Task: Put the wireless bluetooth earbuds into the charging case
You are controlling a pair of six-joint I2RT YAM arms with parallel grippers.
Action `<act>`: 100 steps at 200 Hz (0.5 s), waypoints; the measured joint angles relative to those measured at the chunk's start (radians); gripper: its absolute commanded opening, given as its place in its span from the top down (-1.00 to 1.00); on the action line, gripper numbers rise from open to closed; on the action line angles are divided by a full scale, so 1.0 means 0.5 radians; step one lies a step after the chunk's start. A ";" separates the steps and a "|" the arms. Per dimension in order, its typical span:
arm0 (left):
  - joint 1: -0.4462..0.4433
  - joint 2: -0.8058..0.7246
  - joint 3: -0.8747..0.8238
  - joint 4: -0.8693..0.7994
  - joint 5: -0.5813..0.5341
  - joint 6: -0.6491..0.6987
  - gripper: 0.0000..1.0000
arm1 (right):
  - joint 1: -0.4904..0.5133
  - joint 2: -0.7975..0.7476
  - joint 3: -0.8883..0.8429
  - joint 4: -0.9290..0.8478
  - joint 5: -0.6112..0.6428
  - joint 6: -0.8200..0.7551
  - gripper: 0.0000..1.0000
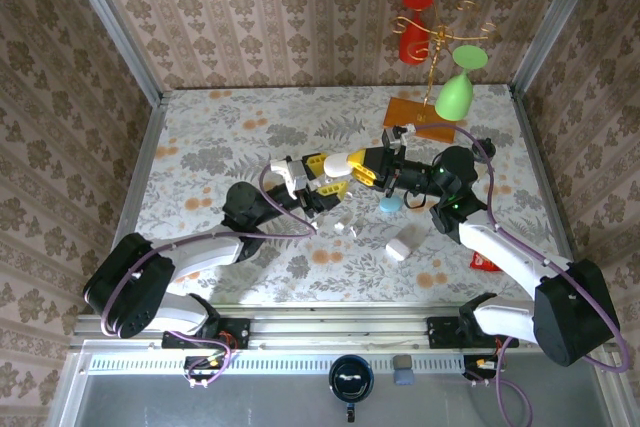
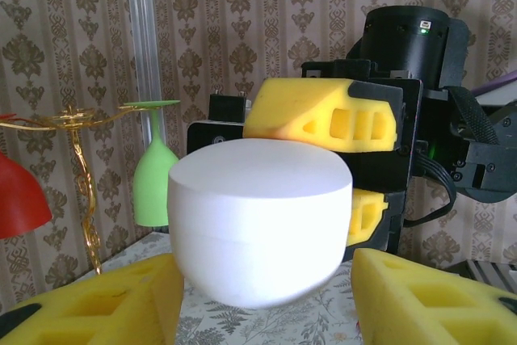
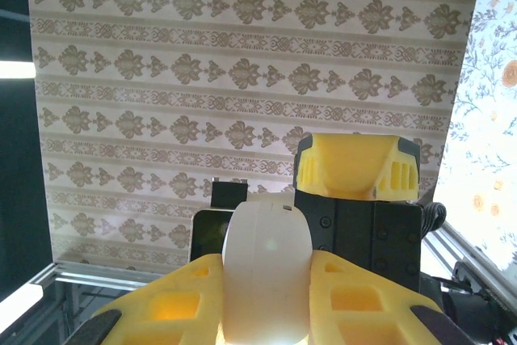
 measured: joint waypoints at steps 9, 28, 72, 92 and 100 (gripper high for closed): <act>0.000 0.000 0.000 0.000 0.001 0.002 -0.13 | 0.000 0.000 0.000 -0.002 0.000 -0.001 0.76; -0.001 0.000 0.002 -0.001 0.008 0.005 -0.11 | 0.000 0.000 -0.001 -0.014 0.000 -0.001 0.76; -0.019 0.005 0.018 -0.002 0.023 0.019 -0.07 | 0.000 0.000 -0.001 -0.045 -0.001 -0.014 0.76; -0.023 0.021 0.037 -0.001 0.022 0.019 0.00 | -0.001 0.000 -0.002 -0.046 -0.002 -0.014 0.76; -0.022 0.024 0.037 -0.002 0.021 0.020 0.02 | -0.001 0.000 -0.002 -0.046 -0.002 -0.014 0.76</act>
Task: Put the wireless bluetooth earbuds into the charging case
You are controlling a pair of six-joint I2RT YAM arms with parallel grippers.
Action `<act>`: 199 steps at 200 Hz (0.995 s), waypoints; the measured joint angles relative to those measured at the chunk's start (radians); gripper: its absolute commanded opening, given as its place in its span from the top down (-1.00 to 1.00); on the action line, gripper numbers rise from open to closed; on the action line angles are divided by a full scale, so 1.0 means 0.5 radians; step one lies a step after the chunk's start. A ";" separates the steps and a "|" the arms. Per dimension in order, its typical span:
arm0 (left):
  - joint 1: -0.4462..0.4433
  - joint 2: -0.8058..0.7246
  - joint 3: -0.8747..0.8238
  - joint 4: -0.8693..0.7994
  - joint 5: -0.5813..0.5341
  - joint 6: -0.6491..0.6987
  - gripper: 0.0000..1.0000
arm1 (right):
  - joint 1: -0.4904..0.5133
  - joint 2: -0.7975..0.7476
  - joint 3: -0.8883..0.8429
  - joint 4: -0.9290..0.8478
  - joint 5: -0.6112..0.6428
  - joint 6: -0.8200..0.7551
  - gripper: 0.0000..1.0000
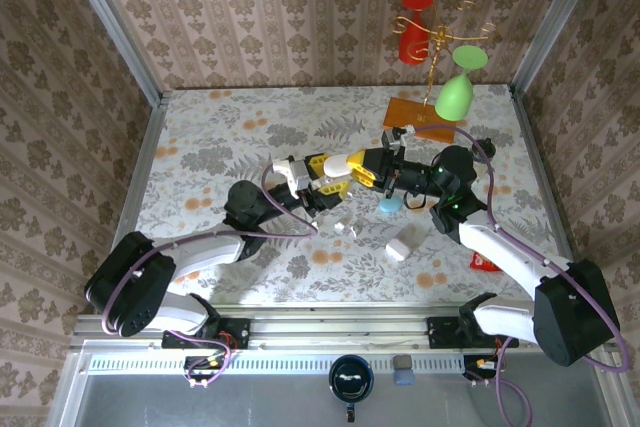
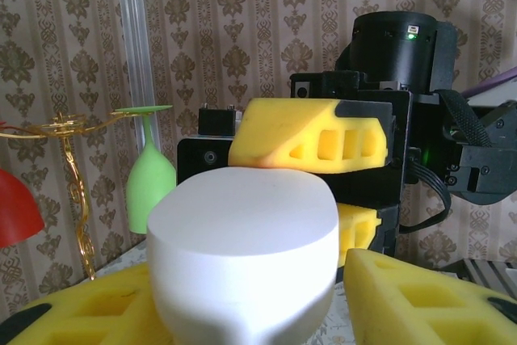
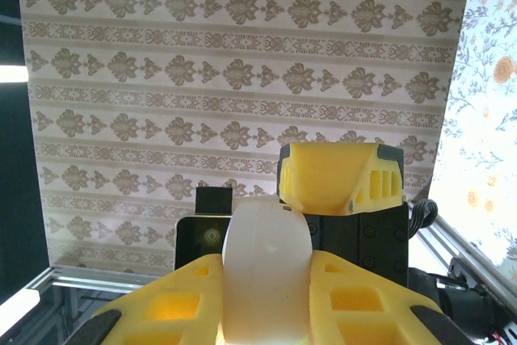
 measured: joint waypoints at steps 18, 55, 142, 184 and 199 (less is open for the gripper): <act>-0.001 0.005 0.002 0.002 -0.005 0.005 0.03 | -0.007 0.000 -0.001 0.000 -0.008 -0.001 0.76; -0.001 0.015 0.002 -0.008 -0.006 0.006 0.01 | -0.017 0.000 -0.012 -0.006 -0.014 -0.008 0.76; -0.004 0.015 0.002 -0.008 -0.015 0.011 0.04 | -0.022 0.001 -0.012 -0.011 -0.022 -0.044 0.76; -0.004 0.015 0.002 -0.009 -0.023 -0.019 0.04 | -0.022 0.002 -0.012 -0.044 -0.023 -0.053 0.76; -0.004 0.016 0.002 -0.010 -0.024 -0.022 0.07 | -0.023 0.004 -0.012 -0.045 -0.024 -0.053 0.76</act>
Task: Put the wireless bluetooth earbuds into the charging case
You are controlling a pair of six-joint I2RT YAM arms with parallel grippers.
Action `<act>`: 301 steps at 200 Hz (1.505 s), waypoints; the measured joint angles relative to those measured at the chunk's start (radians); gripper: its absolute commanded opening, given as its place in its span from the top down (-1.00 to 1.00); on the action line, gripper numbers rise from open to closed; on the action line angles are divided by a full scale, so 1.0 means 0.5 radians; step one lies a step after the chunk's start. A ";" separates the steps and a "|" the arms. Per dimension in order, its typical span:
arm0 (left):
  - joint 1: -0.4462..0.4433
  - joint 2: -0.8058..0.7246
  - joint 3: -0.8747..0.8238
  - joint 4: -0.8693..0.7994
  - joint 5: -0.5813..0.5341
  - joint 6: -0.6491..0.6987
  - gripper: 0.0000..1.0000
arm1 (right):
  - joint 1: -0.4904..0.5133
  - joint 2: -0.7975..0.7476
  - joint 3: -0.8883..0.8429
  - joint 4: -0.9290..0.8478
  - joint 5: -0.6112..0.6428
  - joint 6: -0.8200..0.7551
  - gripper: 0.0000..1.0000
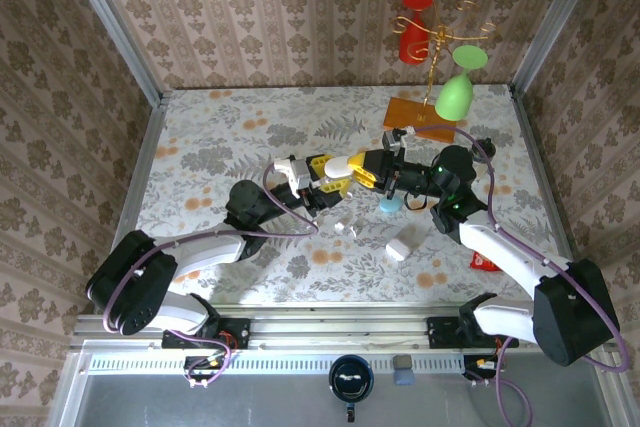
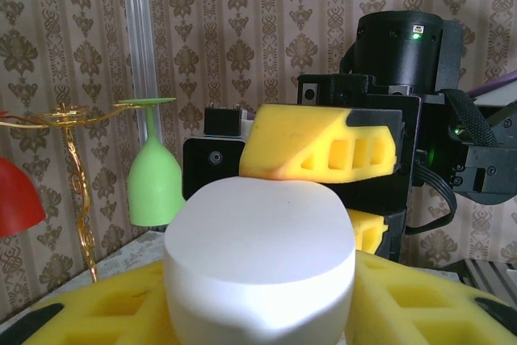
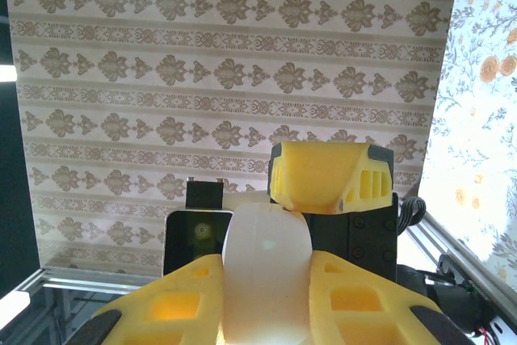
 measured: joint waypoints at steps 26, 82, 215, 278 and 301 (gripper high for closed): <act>-0.001 0.000 0.000 -0.005 0.000 -0.012 0.27 | -0.007 0.001 0.000 0.000 -0.012 0.001 0.75; -0.002 0.008 0.000 -0.013 0.010 -0.010 0.27 | -0.015 -0.005 0.001 -0.044 -0.018 -0.050 0.00; 0.051 -0.032 -0.192 0.002 0.214 0.039 0.24 | 0.044 -0.449 0.267 -1.566 0.588 -2.491 -0.66; 0.056 -0.049 -0.216 0.002 0.215 0.040 0.24 | 0.308 -0.448 0.188 -1.428 0.706 -2.889 -0.68; 0.056 -0.049 -0.215 0.002 0.220 0.034 0.24 | 0.318 -0.425 0.178 -1.382 0.761 -2.938 -0.66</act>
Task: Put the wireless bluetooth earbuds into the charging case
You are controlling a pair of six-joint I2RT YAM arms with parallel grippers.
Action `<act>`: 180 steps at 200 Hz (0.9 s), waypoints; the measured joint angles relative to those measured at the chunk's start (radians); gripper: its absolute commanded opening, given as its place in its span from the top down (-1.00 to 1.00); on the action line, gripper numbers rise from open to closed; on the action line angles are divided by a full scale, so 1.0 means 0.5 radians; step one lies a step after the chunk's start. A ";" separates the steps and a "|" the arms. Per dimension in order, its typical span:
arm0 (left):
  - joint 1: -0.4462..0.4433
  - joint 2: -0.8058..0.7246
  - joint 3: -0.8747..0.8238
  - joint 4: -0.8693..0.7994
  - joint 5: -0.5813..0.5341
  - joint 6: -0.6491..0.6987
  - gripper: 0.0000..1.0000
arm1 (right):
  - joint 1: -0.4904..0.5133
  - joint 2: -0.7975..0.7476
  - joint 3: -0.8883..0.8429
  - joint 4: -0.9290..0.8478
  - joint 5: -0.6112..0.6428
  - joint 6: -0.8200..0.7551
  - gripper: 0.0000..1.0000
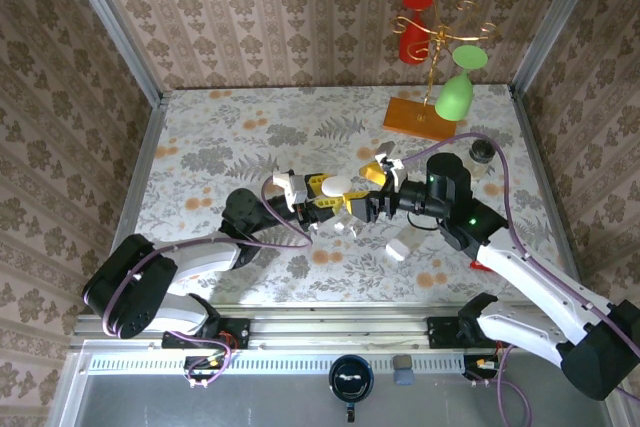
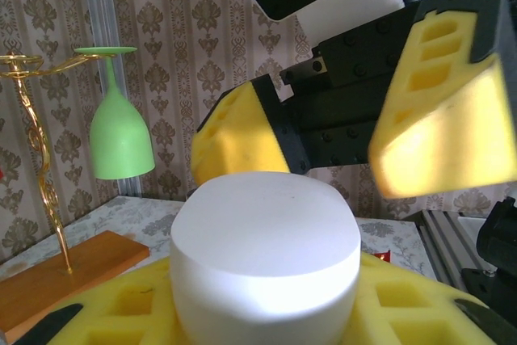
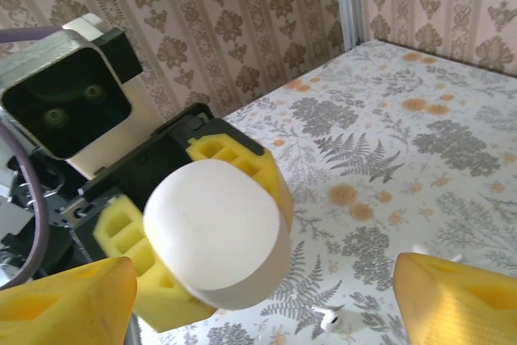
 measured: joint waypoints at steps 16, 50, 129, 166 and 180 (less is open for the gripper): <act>0.000 0.000 0.002 0.000 0.008 -0.001 0.25 | 0.000 0.013 -0.011 0.024 0.034 -0.019 -0.66; 0.000 -0.001 0.003 -0.006 0.011 -0.029 0.25 | 0.005 0.016 -0.017 0.047 0.082 -0.042 -0.67; 0.005 -0.001 0.005 -0.024 -0.015 -0.039 0.25 | 0.013 0.014 -0.017 0.182 0.213 -0.029 -0.68; 0.004 -0.001 0.005 -0.059 0.022 -0.039 0.25 | 0.013 0.034 0.004 0.240 0.275 0.002 -0.68; 0.003 -0.001 0.005 -0.061 0.050 -0.037 0.25 | 0.012 0.048 0.030 0.239 0.298 0.022 -0.68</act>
